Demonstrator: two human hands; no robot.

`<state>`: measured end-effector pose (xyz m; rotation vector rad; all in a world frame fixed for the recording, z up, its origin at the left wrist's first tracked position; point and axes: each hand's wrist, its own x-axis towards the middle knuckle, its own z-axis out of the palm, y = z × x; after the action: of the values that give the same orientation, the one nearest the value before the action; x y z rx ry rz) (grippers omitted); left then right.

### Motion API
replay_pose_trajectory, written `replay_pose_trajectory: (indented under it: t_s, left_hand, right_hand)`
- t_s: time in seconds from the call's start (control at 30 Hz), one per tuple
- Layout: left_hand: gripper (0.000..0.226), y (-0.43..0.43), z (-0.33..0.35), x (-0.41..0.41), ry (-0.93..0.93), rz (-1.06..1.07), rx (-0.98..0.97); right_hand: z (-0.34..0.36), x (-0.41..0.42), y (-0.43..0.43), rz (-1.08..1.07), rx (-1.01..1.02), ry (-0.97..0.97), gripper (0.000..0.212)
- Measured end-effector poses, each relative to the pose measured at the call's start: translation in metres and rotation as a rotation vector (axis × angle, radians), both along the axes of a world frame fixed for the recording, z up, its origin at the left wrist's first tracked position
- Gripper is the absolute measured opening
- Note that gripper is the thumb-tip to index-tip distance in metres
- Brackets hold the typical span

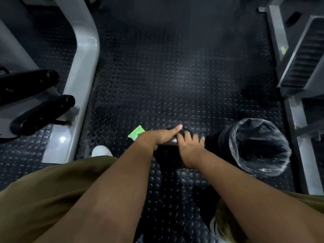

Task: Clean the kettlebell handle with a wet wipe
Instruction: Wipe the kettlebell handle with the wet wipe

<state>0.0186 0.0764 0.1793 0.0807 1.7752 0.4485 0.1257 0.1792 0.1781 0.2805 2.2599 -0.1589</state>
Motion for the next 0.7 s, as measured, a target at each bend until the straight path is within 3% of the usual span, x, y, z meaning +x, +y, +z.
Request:
replay_pose_trajectory:
  t_s: [0.1,0.3,0.4,0.57,0.7]
  left_hand:
    - [0.113,-0.004,-0.001,-0.004,0.038,-0.009,-0.042]
    - [0.137,0.014,0.031,-0.029,-0.071,-0.143,-0.113]
    - [0.118,0.022,0.035,-0.036,-0.039,-0.129,-0.114]
    - [0.109,0.015,0.026,-0.009,-0.038,-0.133,-0.112]
    - [0.109,0.000,-0.001,0.006,0.102,-0.031,-0.047]
  right_hand:
    - [0.004,0.001,0.001,0.003,-0.005,-0.009,0.119]
    - [0.001,-0.001,0.001,0.020,0.017,-0.018,0.124]
    - [0.003,0.000,0.002,0.024,0.010,-0.012,0.121]
    - [0.003,-0.001,0.001,0.021,0.018,-0.006,0.119]
    - [-0.001,0.003,0.003,0.018,-0.012,0.053,0.112]
